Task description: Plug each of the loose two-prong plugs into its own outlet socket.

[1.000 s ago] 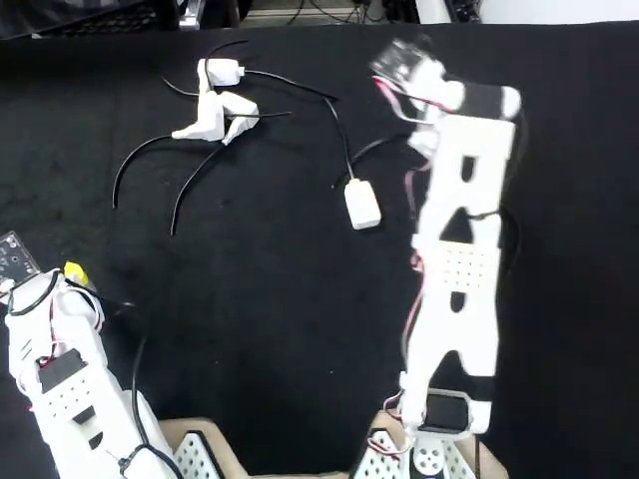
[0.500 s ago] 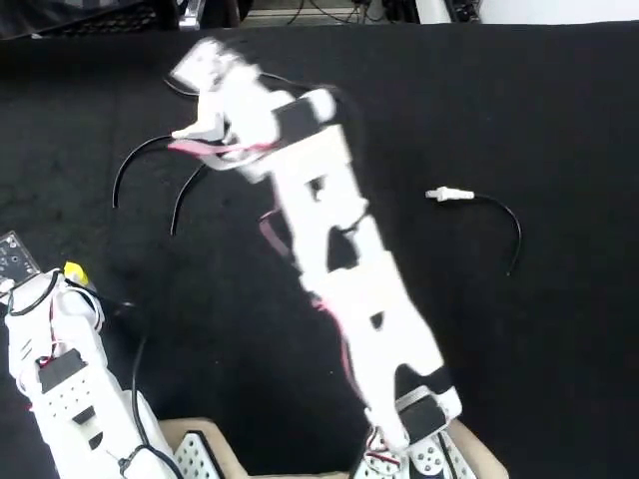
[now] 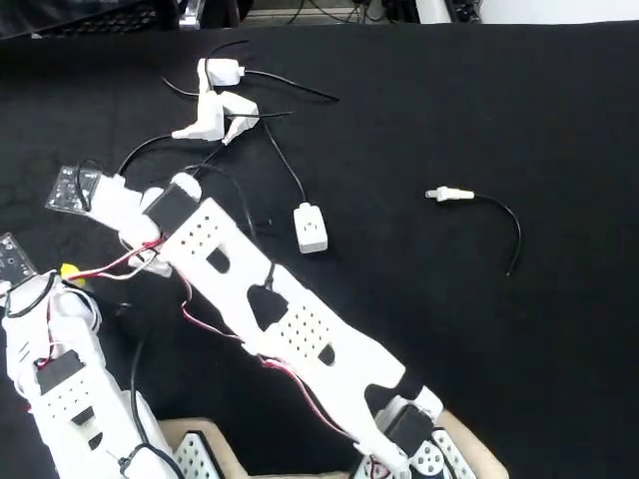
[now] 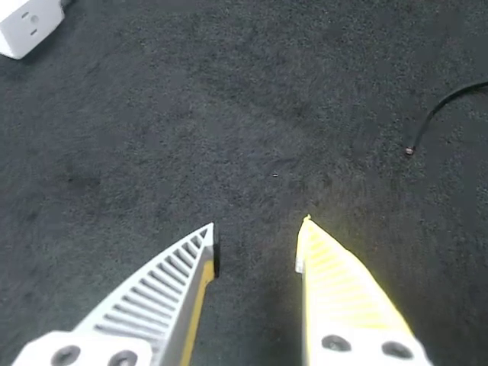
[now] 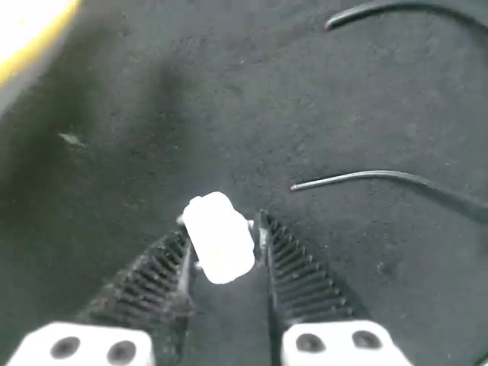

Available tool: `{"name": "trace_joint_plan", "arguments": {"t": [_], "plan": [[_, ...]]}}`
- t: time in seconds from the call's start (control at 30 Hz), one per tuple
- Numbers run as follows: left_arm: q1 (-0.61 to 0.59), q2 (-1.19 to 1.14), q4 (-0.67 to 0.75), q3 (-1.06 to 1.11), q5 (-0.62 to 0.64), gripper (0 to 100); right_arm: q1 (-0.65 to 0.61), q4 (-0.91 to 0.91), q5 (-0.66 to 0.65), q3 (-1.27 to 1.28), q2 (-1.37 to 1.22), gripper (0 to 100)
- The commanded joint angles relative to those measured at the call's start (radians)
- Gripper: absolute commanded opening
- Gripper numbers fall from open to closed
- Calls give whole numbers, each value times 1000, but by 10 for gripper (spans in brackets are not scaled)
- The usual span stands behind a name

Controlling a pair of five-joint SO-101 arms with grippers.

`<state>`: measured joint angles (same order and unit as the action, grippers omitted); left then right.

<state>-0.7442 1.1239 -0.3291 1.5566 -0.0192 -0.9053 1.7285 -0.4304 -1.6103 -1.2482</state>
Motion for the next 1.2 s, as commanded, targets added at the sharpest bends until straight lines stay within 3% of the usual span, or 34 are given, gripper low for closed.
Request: {"name": "trace_joint_plan", "arguments": {"t": [0.0, 0.27, 0.4, 0.5, 0.57, 0.77, 1.0, 1.17], "plan": [[-15, 8, 21, -5, -3, 177, -11, 0, 17, -61, 2, 74], [-85, 8, 23, -15, 38, 177, -3, 2, 12, -59, -94, 98], [-122, 8, 81, 1, 114, 177, 38, 2, 8, -64, -107, 308], [-124, 8, 109, 18, 110, 177, 95, 3, -66, -62, -22, 489], [-124, 8, 110, 18, 110, 177, 141, 17, -114, -62, 56, 546], [-124, 8, 112, 18, 110, 178, 365, 38, -138, -54, 300, 495], [-119, 8, 112, 18, 110, 181, 778, 38, -147, -38, 432, 420], [-59, 8, 107, 19, 91, 181, 982, 38, -262, 150, 452, 416]]}}
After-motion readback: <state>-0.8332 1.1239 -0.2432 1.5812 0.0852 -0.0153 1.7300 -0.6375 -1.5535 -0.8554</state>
